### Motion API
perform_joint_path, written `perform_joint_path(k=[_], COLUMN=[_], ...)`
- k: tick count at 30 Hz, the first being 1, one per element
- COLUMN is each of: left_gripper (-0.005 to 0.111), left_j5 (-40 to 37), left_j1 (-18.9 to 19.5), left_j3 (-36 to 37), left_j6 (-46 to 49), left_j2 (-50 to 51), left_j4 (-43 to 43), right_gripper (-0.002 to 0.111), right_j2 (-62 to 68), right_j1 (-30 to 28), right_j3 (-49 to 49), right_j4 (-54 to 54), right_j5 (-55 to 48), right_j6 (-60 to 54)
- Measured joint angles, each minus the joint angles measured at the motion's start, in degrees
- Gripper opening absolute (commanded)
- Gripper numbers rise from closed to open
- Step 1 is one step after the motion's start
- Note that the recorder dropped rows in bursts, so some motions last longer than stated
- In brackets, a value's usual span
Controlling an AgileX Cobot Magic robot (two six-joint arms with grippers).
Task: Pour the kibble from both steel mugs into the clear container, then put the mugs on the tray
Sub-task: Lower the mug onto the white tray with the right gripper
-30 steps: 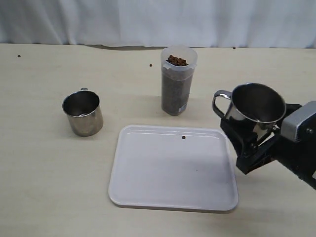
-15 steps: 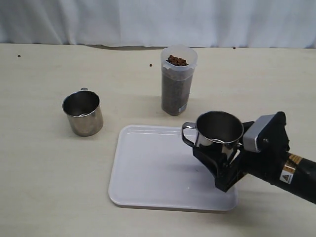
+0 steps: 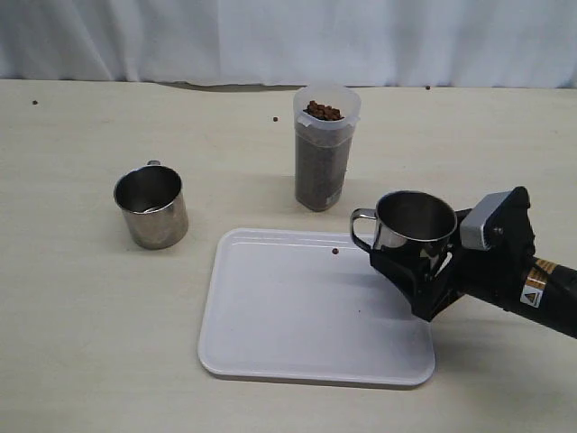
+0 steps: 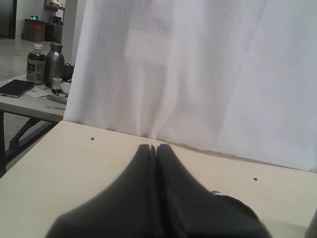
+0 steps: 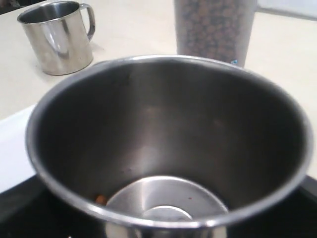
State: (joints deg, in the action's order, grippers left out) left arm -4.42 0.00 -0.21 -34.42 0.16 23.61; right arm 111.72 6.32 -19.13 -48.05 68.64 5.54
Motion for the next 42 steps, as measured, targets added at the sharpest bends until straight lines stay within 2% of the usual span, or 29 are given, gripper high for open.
perform_joint_path(k=[8,24,27,29,32,36,38,42], left_gripper=[0.0,0.0,0.0,0.0,0.0,0.0,0.0,0.0], left_j5=[0.0,0.0,0.0,0.0,0.0,0.0,0.0,0.0], left_j1=[0.0,0.0,0.0,0.0,0.0,0.0,0.0,0.0], left_j3=[0.0,0.0,0.0,0.0,0.0,0.0,0.0,0.0], left_j6=[0.0,0.0,0.0,0.0,0.0,0.0,0.0,0.0], left_j2=[0.0,0.0,0.0,0.0,0.0,0.0,0.0,0.0], left_j4=[0.0,0.0,0.0,0.0,0.0,0.0,0.0,0.0], right_gripper=[0.005,0.005,0.008,0.015,0.036,0.076,0.091,0.099], right_j2=[3.96,12.45,13.22,13.33,13.33,13.33,13.33,13.33], right_j1=[-0.48,-0.48,-0.48,-0.48,-0.48,-0.48,-0.48,-0.48], right_j3=[-3.95,-11.19,-11.34,-11.44,-11.44,-11.44,-11.44,-11.44], right_j4=[-6.82,-12.56,-12.67,-12.67,-12.82,-12.82,-12.82,-13.1], right_j5=[0.0,0.0,0.38,0.47,0.47,0.47,0.47,0.47], right_j6=[2.05,3.06,3.06,3.06,3.06,2.83,2.64,2.65])
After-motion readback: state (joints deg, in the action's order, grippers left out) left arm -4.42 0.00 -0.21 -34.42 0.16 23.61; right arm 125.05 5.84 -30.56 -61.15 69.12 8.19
